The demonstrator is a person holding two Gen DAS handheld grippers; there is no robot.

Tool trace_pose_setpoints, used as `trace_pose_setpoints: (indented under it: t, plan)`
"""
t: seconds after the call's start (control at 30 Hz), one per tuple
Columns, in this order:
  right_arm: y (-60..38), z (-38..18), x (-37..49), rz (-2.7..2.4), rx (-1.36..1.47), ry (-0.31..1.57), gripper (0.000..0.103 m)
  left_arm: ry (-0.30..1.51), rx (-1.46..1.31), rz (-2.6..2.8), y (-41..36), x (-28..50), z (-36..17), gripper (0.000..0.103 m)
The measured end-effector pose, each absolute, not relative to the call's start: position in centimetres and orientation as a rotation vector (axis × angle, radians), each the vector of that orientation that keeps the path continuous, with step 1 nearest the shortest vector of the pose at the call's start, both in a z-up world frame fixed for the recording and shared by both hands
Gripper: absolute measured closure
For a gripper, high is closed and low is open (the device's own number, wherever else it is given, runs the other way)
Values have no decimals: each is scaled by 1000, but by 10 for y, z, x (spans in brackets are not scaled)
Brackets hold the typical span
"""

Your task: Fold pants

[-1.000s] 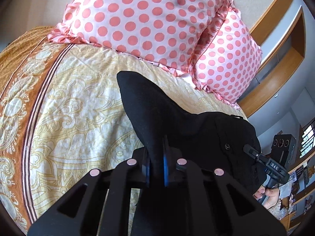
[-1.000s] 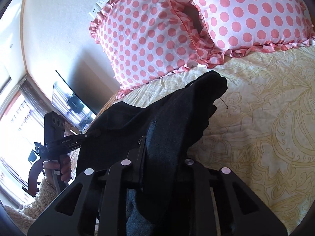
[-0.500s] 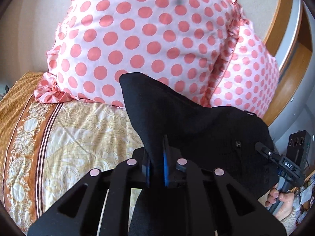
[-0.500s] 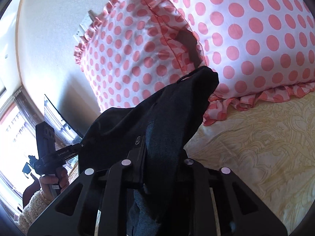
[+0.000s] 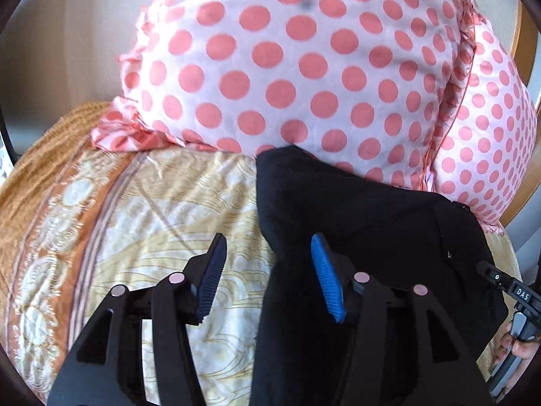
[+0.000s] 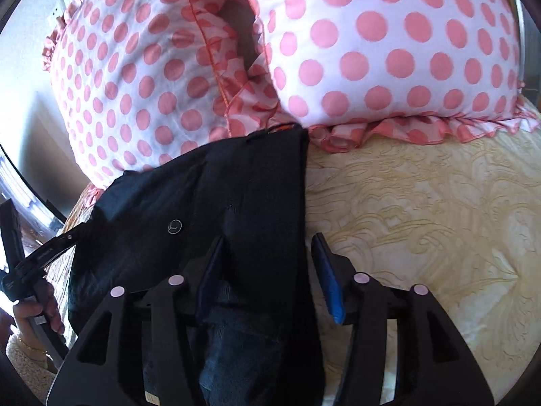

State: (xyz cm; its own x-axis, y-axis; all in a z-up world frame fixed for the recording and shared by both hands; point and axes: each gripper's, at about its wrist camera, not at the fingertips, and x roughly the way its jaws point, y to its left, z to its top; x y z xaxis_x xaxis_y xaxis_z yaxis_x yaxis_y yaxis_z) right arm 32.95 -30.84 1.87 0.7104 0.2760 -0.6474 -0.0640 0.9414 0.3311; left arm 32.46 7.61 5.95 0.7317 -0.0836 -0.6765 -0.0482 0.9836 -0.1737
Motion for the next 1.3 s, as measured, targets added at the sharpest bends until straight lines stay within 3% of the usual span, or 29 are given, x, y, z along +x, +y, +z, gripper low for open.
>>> trace_pose_setpoints:
  t: [0.2,0.3,0.4,0.47,0.53,0.63,0.7,0.8,0.83,0.97,1.3]
  plan:
    - [-299,57,276,250,197,564,44,681,-204,-277,47,263,87,33]
    - [-278,49,276,402,202,651,36,727,-196,-403,10,255,78,27]
    - [-265,18,289,396,208,823,36,848,-160,-398,-12,266,51,27]
    - [-265,5,290,385,199,821,35,933,-194,-379,-12,277,29,28]
    - [-265,4,290,379,203,809,35,900,-205,-362,-13,277,28,27]
    - [-260,4,289,387,212,808,25,895,-190,-335,-21,278,27,22]
    - [-254,6,283,364,159,792,24,882,-164,-292,-23,270,31,21]
    - [-244,12,258,301,66,740,19,831,-87,-246,-24,244,41,5]
    - [-241,14,251,270,40,723,11,811,-52,-219,-24,233,44,2]
    - [-232,19,217,196,-23,669,2,771,32,-148,-18,196,48,2]
    - [-212,3,152,129,-18,697,1,778,-11,-42,5,126,28,2]
